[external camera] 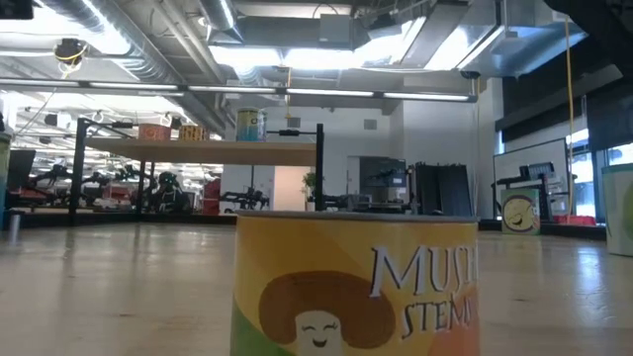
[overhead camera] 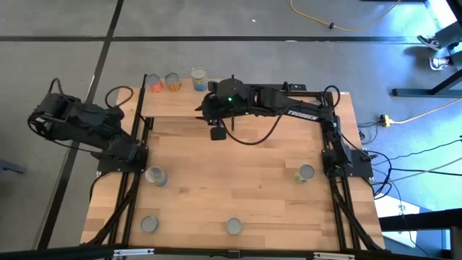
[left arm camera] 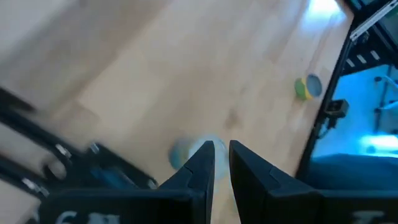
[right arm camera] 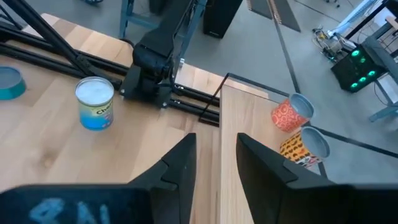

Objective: Pick and place cans onto a shelf
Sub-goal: Put the canned cherries on the shelf

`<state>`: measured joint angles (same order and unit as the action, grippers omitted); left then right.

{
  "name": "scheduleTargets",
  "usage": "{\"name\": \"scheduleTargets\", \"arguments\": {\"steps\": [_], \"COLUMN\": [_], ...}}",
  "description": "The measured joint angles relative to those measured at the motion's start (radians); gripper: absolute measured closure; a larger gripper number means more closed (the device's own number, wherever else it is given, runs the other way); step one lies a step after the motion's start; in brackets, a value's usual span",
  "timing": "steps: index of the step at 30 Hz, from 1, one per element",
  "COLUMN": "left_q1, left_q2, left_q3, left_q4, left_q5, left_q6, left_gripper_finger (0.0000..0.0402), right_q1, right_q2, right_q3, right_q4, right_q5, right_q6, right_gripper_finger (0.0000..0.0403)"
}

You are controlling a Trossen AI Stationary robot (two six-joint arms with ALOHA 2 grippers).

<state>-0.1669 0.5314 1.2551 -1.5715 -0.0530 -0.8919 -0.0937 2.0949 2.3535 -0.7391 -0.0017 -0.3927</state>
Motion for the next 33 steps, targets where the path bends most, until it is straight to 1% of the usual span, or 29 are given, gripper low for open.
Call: {"name": "scheduleTargets", "arguments": {"steps": [5, 9, 14, 16, 18, 20, 23, 27, 31, 33], "left_q1": [0.000, 0.000, 0.000, 0.000, 0.000, 0.000, 0.000, 0.000, 0.000, 0.000], "left_q2": [-0.001, -0.002, -0.002, -0.002, -0.002, -0.002, -0.002, -0.002, -0.002, 0.001], "left_q3": [-0.061, -0.097, -0.124, -0.131, -0.135, -0.135, -0.135, -0.135, -0.135, -0.136], "left_q4": [0.000, 0.000, 0.001, 0.001, 0.004, 0.013, 0.027, 0.027, 0.027, 0.027], "left_q5": [0.151, 0.202, 0.261, 0.286, 0.289, 0.271, 0.264, 0.243, 0.229, 0.226], "left_q6": [-0.150, -0.255, -0.280, -0.277, -0.278, -0.291, -0.304, -0.310, -0.344, -0.333], "left_gripper_finger": [0.0360, 0.0360, 0.0362, 0.0370, 0.0381, 0.0390, 0.0392, 0.0373, 0.0348, 0.0339], "right_q1": [0.000, 0.000, -0.001, -0.002, -0.002, -0.002, -0.002, -0.002, -0.002, -0.002], "right_q2": [0.000, 0.000, 0.000, 0.000, 0.000, 0.000, 0.000, 0.000, 0.000, -0.004], "right_q3": [0.000, 0.000, 0.000, 0.000, 0.000, 0.000, 0.000, 0.000, 0.000, 0.000], "right_q4": [0.001, 0.003, 0.003, 0.003, 0.003, 0.003, 0.003, 0.003, 0.003, 0.000], "right_q5": [0.000, 0.000, 0.000, 0.001, 0.001, 0.001, 0.001, 0.025, 0.071, 0.085], "right_q6": [-0.008, -0.043, -0.057, -0.057, -0.058, -0.059, -0.060, -0.061, -0.064, -0.065], "right_gripper_finger": [0.0287, 0.0287, 0.0287, 0.0287, 0.0287, 0.0287, 0.0287, 0.0287, 0.0287, 0.0287]}}
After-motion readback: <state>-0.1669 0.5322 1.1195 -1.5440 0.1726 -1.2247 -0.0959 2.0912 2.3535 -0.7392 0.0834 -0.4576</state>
